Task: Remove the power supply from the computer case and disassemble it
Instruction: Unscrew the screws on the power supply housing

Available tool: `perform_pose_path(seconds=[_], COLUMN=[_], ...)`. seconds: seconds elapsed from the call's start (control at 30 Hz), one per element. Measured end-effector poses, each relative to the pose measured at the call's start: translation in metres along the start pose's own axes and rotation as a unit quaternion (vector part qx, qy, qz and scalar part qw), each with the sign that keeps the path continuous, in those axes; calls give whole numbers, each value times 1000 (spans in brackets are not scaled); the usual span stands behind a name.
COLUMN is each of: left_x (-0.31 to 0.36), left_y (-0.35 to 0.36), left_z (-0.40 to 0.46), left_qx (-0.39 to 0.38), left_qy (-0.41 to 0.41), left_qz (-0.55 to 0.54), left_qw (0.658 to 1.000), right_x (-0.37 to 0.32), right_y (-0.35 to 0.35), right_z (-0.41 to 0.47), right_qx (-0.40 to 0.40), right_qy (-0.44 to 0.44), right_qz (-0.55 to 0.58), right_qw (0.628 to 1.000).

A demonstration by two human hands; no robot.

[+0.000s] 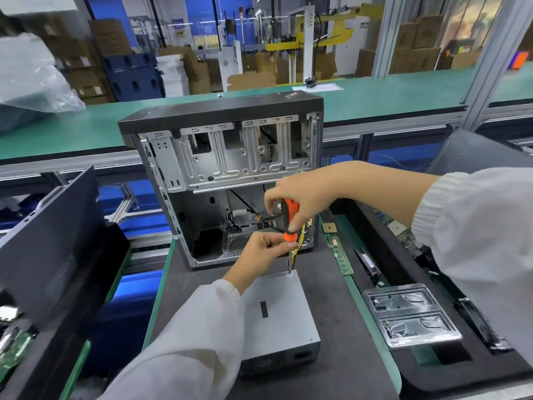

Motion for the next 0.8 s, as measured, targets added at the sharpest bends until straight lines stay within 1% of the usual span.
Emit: perform_pose_path(seconds=[0.07, 0.13, 0.2, 0.23, 0.33, 0.37, 0.43, 0.53, 0.57, 0.63, 0.67, 0.7, 0.77, 0.8], left_x=[2, 3, 3, 3, 1, 1, 2, 4, 5, 5, 5, 4, 4, 4], left_y=[-1, 0, 2, 3, 3, 2, 3, 6, 6, 6, 6, 4, 2, 2], left_z=[0, 2, 3, 4, 5, 6, 6, 6, 6, 6, 6, 6, 5, 5], left_qx=[-2, -8, -15, -16, -1, 4, 8, 8, 10, 17, 24, 33, 46, 47], left_qy=[1, -5, -16, -20, -18, -16, -11, -6, -6, -8, -11, -12, -12, -11], left_qz=[18, 21, 3, -7, -17, -14, -4, 1, 1, -1, -4, -8, -11, -7], left_qw=[1000, 1000, 1000, 1000, 1000, 1000, 1000, 1000, 1000, 1000, 1000, 999, 999, 999], right_x=[6, 8, 7, 6, 7, 8, 9, 12, 12, 10, 10, 10, 12, 14], right_y=[-3, -1, 1, 2, 0, -2, -5, -2, -1, 0, -1, -2, -5, -6], right_z=[2, 5, 9, 10, 6, 5, 3, 4, 6, 8, 9, 7, 5, 4], right_qx=[32, 66, 75, 62, -22, -36, -21, 34, 51, 61, 45, 19, -30, -36], right_qy=[77, 129, 117, 94, 37, 28, 57, 143, 148, 111, 88, 67, 38, 38], right_qz=[13, -42, -98, -106, -37, -7, 37, 7, -13, -69, -84, -70, -19, 5], right_qw=[996, 989, 985, 988, 998, 999, 997, 989, 988, 990, 992, 995, 999, 999])
Point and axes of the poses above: each hand's wrist, its own z-axis towards the middle knuckle, its own y-axis out of the palm, x = y × z, the point moved 5 cm from there along z, towards the middle knuckle, and after that the axes turned 11 degrees about y, right-handed, at the moved point
